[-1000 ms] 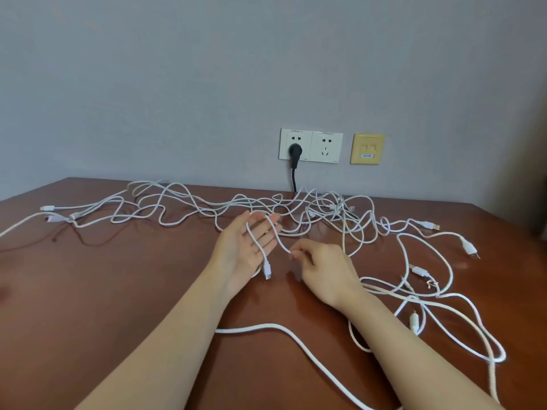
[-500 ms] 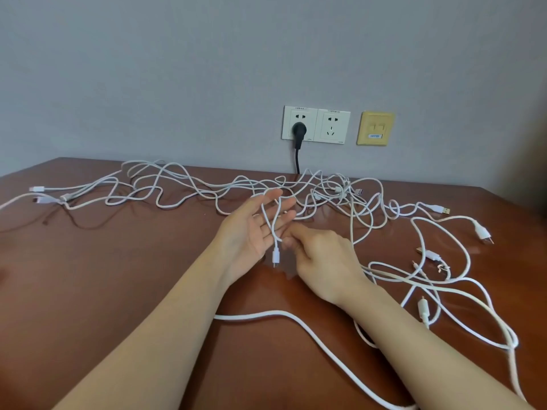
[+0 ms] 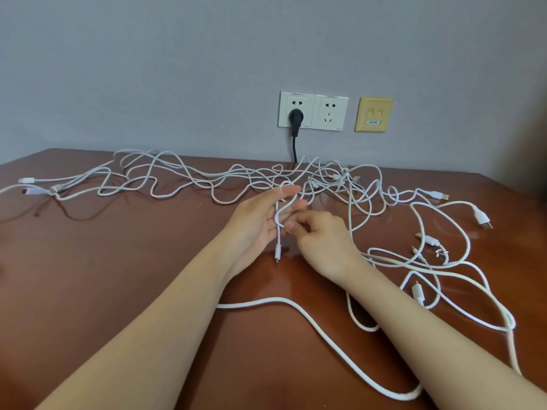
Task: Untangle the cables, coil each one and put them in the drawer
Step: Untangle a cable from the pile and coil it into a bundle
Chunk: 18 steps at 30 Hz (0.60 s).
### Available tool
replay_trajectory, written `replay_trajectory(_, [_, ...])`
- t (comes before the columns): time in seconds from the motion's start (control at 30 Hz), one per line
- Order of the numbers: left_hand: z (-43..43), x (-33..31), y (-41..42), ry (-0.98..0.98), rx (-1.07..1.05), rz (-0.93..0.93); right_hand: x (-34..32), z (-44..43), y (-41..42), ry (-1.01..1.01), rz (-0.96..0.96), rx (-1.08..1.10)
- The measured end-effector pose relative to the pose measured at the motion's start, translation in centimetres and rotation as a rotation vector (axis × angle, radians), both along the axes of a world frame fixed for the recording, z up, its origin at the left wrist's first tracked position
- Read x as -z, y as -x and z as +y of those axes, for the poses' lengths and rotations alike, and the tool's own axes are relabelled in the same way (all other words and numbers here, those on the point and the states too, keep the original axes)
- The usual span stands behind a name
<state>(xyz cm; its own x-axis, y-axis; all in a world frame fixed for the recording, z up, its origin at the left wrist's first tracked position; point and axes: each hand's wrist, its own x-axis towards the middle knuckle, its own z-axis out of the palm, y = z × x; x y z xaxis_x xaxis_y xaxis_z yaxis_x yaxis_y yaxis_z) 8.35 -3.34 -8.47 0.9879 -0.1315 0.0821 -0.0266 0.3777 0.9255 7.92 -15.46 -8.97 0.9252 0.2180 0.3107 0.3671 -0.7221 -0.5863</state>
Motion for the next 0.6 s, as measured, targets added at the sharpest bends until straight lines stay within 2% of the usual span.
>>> replay_trajectory(0.07, [0.0, 0.0, 0.0, 0.019, -0.013, -0.003, -0.4, -0.1, 0.3, 0.178, -0.062, 0.054])
replay_trajectory(0.13, [0.1, 0.0, 0.0, 0.023, -0.016, 0.009, -0.9, -0.4, 0.6, 0.166, -0.11, 0.136])
replay_trajectory(0.2, [0.0, 0.1, 0.1, -0.003, -0.002, 0.025, -1.3, -0.8, 0.2, -0.011, -0.102, 0.227])
replay_trajectory(0.23, [-0.1, 0.1, 0.2, -0.028, 0.013, 0.035, -1.4, -1.0, -0.3, -0.162, -0.057, 0.24])
replay_trajectory(0.3, [-0.4, 0.0, 0.6, -0.084, 0.051, 0.061, -1.7, -1.2, -1.0, -0.485, 0.126, 0.159])
replay_trajectory(0.33, [-0.5, 0.0, 0.7, -0.107, 0.068, 0.07, -1.7, -1.3, -1.1, -0.576, 0.223, 0.099])
replay_trajectory(0.43, [-0.7, 0.0, 1.0, -0.172, 0.061, 0.062, -1.6, -1.7, -1.0, -0.654, 0.374, -0.063])
replay_trajectory(0.6, [-0.9, 0.2, 0.7, -0.221, 0.016, 0.002, -1.9, -2.2, -0.9, -0.696, 0.391, -0.099])
